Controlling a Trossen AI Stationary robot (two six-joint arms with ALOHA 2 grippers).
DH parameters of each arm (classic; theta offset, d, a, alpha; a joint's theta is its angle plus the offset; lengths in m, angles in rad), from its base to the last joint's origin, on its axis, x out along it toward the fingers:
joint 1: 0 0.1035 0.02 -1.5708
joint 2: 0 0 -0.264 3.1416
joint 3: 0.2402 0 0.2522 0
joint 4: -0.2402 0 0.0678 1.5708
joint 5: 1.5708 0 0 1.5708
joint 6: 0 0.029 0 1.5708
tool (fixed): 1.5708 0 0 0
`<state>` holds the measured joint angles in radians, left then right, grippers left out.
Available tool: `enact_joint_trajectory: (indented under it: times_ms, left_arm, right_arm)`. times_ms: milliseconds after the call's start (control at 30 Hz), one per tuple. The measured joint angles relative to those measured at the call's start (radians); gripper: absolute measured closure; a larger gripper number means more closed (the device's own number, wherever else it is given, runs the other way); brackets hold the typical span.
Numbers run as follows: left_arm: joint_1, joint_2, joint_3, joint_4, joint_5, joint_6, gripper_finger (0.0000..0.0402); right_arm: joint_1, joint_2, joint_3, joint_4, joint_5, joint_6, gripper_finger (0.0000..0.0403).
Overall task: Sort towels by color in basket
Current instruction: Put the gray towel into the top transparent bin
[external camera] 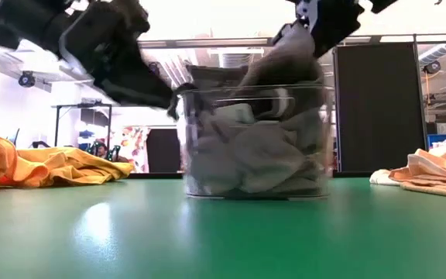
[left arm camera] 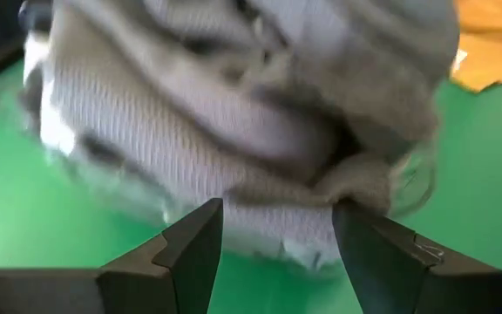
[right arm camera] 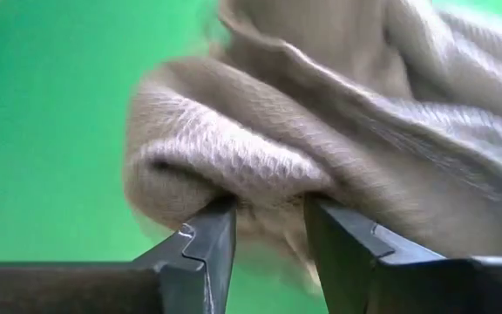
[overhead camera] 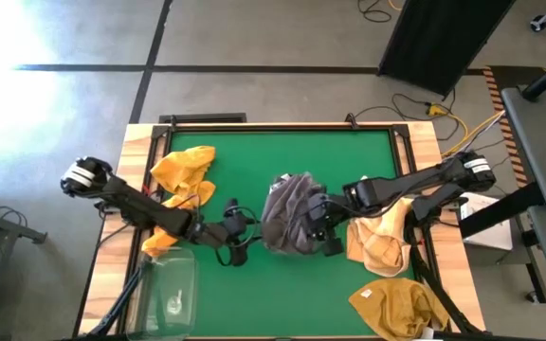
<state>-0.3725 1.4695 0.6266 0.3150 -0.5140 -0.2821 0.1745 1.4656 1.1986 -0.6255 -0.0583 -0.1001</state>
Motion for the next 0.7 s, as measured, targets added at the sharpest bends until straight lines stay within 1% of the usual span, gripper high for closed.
enact_joint_trajectory:
  times_ms: [100, 267, 333, 433, 533, 700]
  left_arm:
    - [0.0, 0.037, 0.074, -0.001, 0.004, 0.073, 0.0198]
    - [0.005, 0.058, 0.18, -0.083, 0.064, 0.147, 0.0198]
    - [0.013, 0.056, 0.212, -0.134, 0.073, 0.17, 0.0198]
    - [0.051, 0.06, 0.25, -0.151, 0.141, 0.197, 0.0198]
    - [0.113, 0.081, 0.267, -0.143, 0.243, 0.203, 0.0198]
    - [0.215, 0.132, 0.264, -0.139, 0.33, 0.21, 0.0198]
  right_arm:
    - [0.0, 0.043, -0.027, 0.065, -0.043, -0.006, 0.0269]
    - [0.002, 0.16, -0.053, 0.065, -0.041, -0.021, 0.0248]
    - [0.0, 0.197, -0.052, 0.07, -0.04, -0.047, 0.024]
    - [0.0, 0.235, -0.033, 0.067, -0.043, -0.086, 0.0229]
    - [0.001, 0.239, 0.0, 0.03, -0.043, -0.105, 0.0221]
    - [0.004, 0.188, 0.063, -0.092, -0.048, -0.111, 0.0215]
